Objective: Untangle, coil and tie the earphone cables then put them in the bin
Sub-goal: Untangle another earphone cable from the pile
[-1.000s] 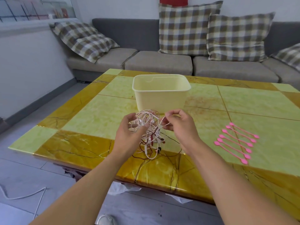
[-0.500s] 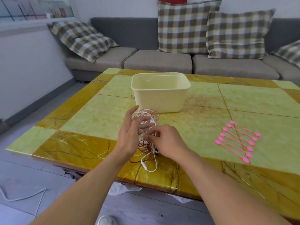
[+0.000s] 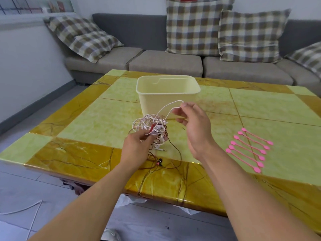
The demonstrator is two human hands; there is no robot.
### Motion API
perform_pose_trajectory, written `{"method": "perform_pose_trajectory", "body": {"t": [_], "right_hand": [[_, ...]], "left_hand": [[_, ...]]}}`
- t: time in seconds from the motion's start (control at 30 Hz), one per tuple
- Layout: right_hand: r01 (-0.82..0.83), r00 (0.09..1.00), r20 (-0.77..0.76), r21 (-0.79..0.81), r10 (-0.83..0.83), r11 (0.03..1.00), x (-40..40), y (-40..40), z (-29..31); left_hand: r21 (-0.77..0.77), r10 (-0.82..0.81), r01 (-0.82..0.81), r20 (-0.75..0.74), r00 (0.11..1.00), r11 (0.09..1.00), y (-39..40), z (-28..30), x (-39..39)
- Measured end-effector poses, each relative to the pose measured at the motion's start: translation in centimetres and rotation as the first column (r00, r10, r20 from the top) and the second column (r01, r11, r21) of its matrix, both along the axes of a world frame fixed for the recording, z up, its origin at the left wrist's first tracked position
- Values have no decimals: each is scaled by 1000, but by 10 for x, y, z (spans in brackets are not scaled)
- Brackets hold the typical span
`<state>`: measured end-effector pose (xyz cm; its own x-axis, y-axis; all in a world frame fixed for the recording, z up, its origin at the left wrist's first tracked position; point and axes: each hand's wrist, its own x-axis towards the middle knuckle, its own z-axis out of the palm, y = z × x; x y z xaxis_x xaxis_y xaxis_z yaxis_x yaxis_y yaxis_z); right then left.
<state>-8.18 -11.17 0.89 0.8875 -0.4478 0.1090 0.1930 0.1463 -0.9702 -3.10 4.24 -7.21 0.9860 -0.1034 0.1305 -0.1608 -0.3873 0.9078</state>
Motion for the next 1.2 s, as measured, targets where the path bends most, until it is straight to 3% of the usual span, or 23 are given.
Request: {"method": "perform_pose_trajectory", "body": {"t": [0.17,0.23,0.3,0.33,0.4,0.43,0.5,0.57,0.63,0.77,0.87,0.97,1.03,1.1,1.17,1.2], "right_hand": [[139,977,109,319,-182,938,2,-29,1],[188,968,75,425,-241,885,0,-40,2],[268,959,-25,402,-282,876,-1,-52,0],[298,955,-88,298,-285,907,0,-59,-4],[210,946,-222,-126,-234,969,-1,-69,-10],[76,939,-289,-348,-184,934,-4,-70,-14],[-255,892,-450,-583,-45,771,-11,-64,-19],[-485,823,-564,-636,67,601,-14,-52,-26],[-526,820,-562,-670,106,524,-14,-41,-32],[-381,907,-412,-719,85,581,-9,-38,-29],[-131,983,-180,-575,32,807,-6,-39,-23],[84,996,27,-97,-82,992,-2,-43,-15],[126,985,83,260,-152,957,-1,-50,-8],[136,980,64,474,-188,870,-1,-54,-7],[190,979,-30,466,-199,864,-1,-57,-11],[206,978,-89,346,-186,915,-1,-58,-14]], "left_hand": [[204,81,-92,62,995,975,10,-1,8],[215,107,-123,85,991,969,11,0,9],[187,106,-122,93,990,975,13,1,10],[188,99,-116,99,990,975,15,0,10],[197,87,-108,113,990,974,18,-2,12],[197,85,-107,115,990,975,20,-3,12],[193,55,-80,131,990,978,20,-3,12],[191,6,-38,164,986,981,17,-4,11],[183,-11,-23,182,983,983,14,-3,10],[160,25,-57,197,980,985,14,-2,10],[253,4,-61,220,976,966,20,-8,13],[400,18,-87,174,985,912,25,-13,18],[415,101,-139,113,988,899,28,-12,21],[412,149,-179,104,983,893,29,-10,23],[396,171,-209,130,977,894,29,-7,22],[371,192,-232,141,971,899,29,-5,22]]}}
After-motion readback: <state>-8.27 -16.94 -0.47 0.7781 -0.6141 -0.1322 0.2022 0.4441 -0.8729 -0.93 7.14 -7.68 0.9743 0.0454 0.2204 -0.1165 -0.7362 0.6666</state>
